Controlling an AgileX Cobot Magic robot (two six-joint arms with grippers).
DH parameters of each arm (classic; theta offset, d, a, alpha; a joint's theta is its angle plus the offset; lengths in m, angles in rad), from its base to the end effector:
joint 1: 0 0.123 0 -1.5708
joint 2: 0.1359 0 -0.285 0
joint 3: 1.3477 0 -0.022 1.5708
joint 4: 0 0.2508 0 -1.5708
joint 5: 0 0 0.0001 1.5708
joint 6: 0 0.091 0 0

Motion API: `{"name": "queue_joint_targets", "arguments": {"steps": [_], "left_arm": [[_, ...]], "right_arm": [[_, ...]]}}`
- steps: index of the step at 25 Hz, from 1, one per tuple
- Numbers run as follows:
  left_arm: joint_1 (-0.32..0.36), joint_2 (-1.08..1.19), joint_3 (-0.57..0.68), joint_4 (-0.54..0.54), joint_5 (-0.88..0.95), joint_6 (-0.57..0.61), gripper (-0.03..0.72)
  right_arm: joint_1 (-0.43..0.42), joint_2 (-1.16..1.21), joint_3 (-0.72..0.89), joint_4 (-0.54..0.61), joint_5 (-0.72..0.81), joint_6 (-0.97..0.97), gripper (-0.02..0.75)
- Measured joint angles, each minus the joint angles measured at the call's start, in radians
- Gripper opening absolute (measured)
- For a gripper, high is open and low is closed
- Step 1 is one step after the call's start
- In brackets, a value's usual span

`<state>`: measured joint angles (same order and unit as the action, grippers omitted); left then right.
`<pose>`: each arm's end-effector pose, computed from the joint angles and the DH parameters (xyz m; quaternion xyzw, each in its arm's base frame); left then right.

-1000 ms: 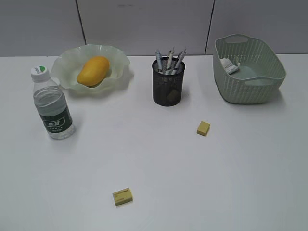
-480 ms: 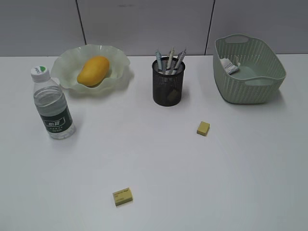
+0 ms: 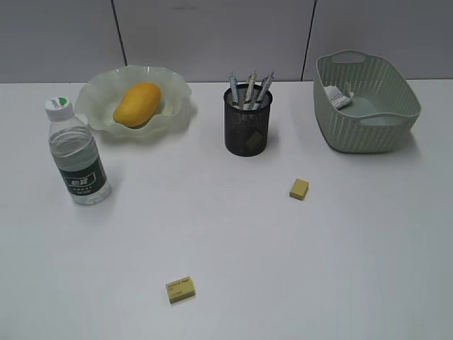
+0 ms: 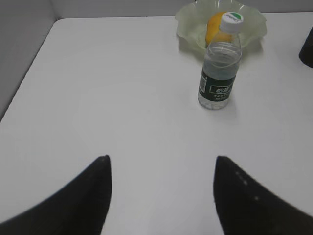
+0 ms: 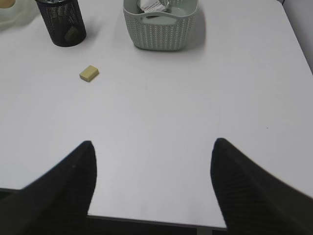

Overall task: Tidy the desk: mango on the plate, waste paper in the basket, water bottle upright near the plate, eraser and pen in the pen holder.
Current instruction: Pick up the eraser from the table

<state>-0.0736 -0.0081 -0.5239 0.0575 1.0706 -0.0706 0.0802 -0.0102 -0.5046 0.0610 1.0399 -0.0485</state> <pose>-0.0091 0.0053 0.2831 -0.0004 0.8471 -0.0096 0.5314 -0.0066 0.0043 0.2803 -0.0553 0.8416 0.0390 0.5358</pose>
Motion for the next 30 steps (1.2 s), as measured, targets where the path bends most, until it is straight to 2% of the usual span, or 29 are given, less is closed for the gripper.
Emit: {"name": "queue_joint_targets", "arguments": {"steps": [7,17,20,26,30], "left_arm": [[0.000,0.000,0.000,0.000,0.000,0.000,0.498],[0.000,0.000,0.000,0.000,0.000,0.000,0.498],[0.000,0.000,0.000,0.000,0.000,0.000,0.498],[0.000,0.000,0.000,0.000,0.000,0.000,0.498],[0.000,0.000,0.000,0.000,0.000,0.000,0.498]], "right_arm": [[0.000,0.067,-0.007,0.015,-0.003,0.000,0.571],[0.000,0.546,-0.172,0.099,-0.024,0.116,0.571],[0.000,0.719,-0.279,0.094,0.004,0.167,0.571],[0.000,1.077,-0.554,0.012,0.158,0.256,0.571],[0.001,1.276,-0.721,-0.008,0.164,0.263,0.571]]}}
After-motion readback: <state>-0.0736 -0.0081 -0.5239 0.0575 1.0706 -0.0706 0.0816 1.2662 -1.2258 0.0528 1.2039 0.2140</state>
